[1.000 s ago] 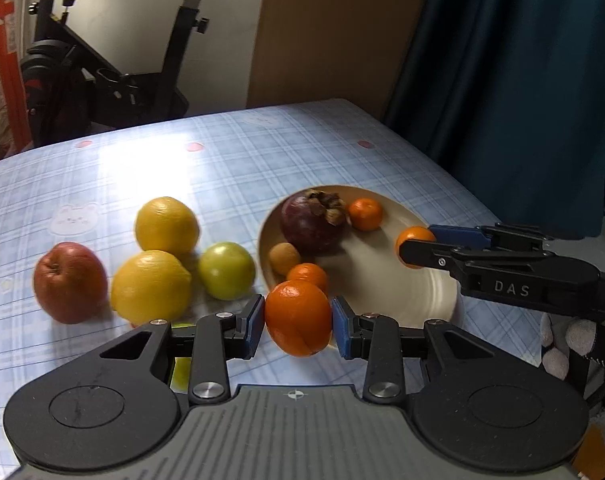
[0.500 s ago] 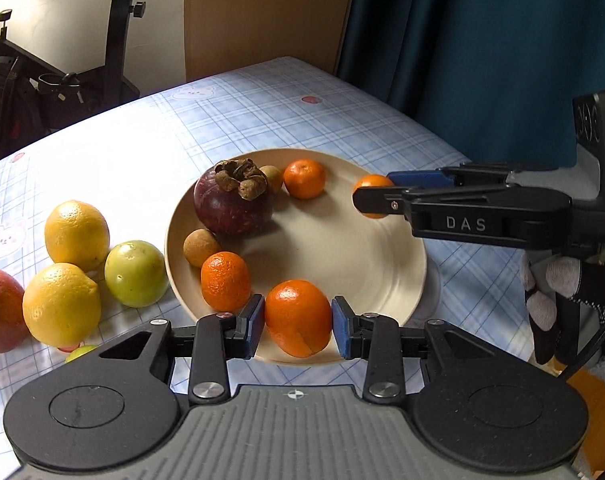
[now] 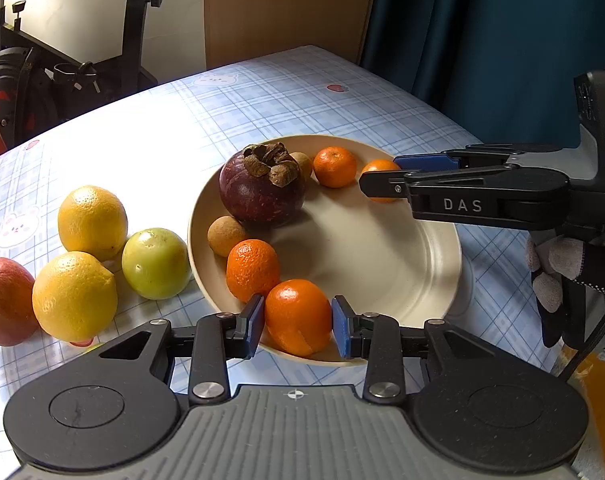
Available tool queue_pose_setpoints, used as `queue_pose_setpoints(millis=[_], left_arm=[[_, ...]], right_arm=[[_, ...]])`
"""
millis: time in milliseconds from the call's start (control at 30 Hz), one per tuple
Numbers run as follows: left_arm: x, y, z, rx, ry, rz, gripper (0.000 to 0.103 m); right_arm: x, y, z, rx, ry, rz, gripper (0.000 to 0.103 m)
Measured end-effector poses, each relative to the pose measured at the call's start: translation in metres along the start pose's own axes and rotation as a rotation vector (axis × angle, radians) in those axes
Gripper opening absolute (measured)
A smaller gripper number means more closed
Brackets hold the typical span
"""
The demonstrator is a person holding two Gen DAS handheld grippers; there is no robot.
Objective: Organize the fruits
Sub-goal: 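Carry the held mandarins with both grippers over the plate, then lower the mandarins onto the plate and open both grippers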
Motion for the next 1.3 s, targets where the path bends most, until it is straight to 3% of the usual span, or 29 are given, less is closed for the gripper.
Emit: queue_pose_setpoints(millis=[733,1300], left_arm=[[0.024,-0.005,0.011,0.06,0.005,-0.057,0.04],[0.075,-0.012,0.045,0.135,0.077,-0.161,0.04]], right_arm=[[0.005,0.001,0.012,-0.041,-0.035,-0.01,0.047],[0.026,0.0,0.03,-0.116,-0.04,-0.013,0.048]])
Point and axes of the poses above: each gripper's, at about its wrist camera, not at the fingertips, and x roughly against the way its jaws point, z to its left, y to its top, the point moved 2 cm from there along -x, roughly the way its jaws point, and after that the axes turned 15 degrees about -x, right-handed, at the moved point
